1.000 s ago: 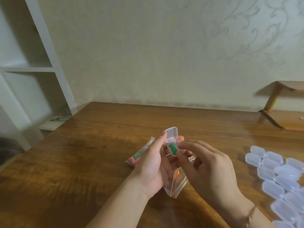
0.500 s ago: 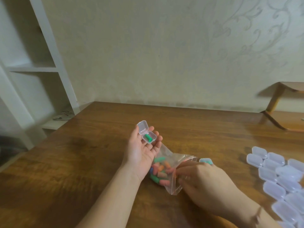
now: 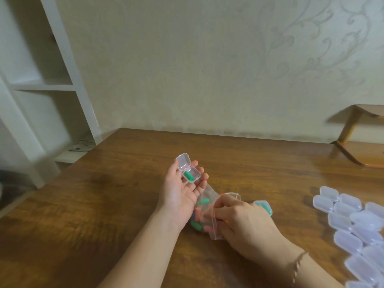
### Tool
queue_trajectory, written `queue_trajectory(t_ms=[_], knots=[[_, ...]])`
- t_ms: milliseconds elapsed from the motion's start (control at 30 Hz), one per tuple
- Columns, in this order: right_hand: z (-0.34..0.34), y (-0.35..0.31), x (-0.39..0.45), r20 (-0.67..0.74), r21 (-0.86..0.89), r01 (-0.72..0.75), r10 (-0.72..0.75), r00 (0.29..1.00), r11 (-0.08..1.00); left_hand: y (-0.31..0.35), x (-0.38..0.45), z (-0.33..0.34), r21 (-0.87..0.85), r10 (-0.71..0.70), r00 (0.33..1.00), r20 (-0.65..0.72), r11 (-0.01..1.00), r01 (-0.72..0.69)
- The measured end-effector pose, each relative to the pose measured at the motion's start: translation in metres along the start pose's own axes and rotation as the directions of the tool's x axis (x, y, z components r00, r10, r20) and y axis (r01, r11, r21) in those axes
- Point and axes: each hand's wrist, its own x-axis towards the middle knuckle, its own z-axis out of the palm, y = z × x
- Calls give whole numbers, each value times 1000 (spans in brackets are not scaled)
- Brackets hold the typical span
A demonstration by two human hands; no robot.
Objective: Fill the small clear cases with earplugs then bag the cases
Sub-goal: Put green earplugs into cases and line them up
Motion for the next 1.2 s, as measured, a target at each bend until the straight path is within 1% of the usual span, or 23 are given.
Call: queue_trajectory(t_ms=[100, 233, 300, 433, 633, 733, 767, 967, 1067, 1133, 1200], knots=[[-2, 1, -1, 11, 11, -35, 35, 999, 999, 0, 0, 0, 2, -3, 1000, 1, 1000, 3], [-2, -3, 1, 98, 12, -85, 83, 992, 996, -1, -1, 1, 18, -2, 1000, 0, 1000, 2], [1, -6, 4, 79, -14, -94, 94, 992, 996, -2, -1, 1, 28, 0, 1000, 1, 1000, 0], [4, -8, 6, 69, -2, -114, 113, 991, 994, -2, -1, 0, 52, 13, 1000, 1, 999, -13], [5, -6, 5, 28, 55, -26, 24, 999, 998, -2, -3, 1, 61, 12, 1000, 6, 998, -13], [6, -5, 4, -60, 93, 24, -19, 998, 995, -3, -3, 2, 67, 12, 1000, 8, 998, -13], [6, -6, 3, -81, 87, 30, -22, 996, 996, -2, -4, 2, 67, 11, 1000, 9, 998, -12], [5, -8, 1, -105, 103, 17, -6, 994, 994, -3, -5, 2, 66, 16, 1000, 9, 998, -17], [3, -7, -1, -124, 189, -36, 60, 990, 981, -2, -6, 3, 79, 19, 1000, -1, 997, -19], [-5, -6, -4, -180, 264, -106, 157, 971, 959, -2, -6, 4, 78, 17, 1000, -10, 997, -17], [-12, -3, -8, -171, 389, -177, 260, 950, 904, -1, -7, 4, 77, 21, 1000, -8, 997, -20]])
